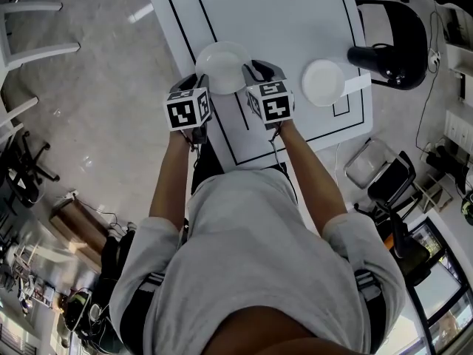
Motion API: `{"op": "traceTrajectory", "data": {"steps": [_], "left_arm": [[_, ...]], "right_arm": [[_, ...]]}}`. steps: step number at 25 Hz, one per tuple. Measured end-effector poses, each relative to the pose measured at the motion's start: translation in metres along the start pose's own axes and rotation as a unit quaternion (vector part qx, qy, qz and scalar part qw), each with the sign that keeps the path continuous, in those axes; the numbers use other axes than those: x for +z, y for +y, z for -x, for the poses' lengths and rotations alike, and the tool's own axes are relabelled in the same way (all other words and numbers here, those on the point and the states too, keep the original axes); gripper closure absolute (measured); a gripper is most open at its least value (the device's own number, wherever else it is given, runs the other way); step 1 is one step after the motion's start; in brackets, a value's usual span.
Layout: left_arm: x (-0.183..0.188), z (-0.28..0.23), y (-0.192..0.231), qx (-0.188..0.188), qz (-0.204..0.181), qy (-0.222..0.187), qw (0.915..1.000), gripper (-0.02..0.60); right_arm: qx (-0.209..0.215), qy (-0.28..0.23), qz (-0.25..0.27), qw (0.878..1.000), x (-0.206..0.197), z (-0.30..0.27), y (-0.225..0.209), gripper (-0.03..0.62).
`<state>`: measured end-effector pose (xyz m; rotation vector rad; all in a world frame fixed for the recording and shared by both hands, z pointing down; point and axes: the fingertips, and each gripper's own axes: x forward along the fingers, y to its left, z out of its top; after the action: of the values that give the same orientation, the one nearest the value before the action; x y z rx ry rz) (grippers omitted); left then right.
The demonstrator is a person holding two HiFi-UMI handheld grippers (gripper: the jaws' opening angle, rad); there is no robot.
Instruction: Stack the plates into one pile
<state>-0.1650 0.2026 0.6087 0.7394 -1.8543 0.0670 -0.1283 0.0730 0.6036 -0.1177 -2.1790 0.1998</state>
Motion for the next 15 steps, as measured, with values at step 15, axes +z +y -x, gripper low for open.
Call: {"op": "traceTrajectory", "data": {"steps": [15], "left_arm": [[-0.016, 0.022, -0.031, -0.012, -0.016, -0.014, 0.9997, 0.528]], "right_arm": [[-0.047, -0.056, 0.035, 0.997, 0.002, 0.051, -0.007, 0.537]]}}
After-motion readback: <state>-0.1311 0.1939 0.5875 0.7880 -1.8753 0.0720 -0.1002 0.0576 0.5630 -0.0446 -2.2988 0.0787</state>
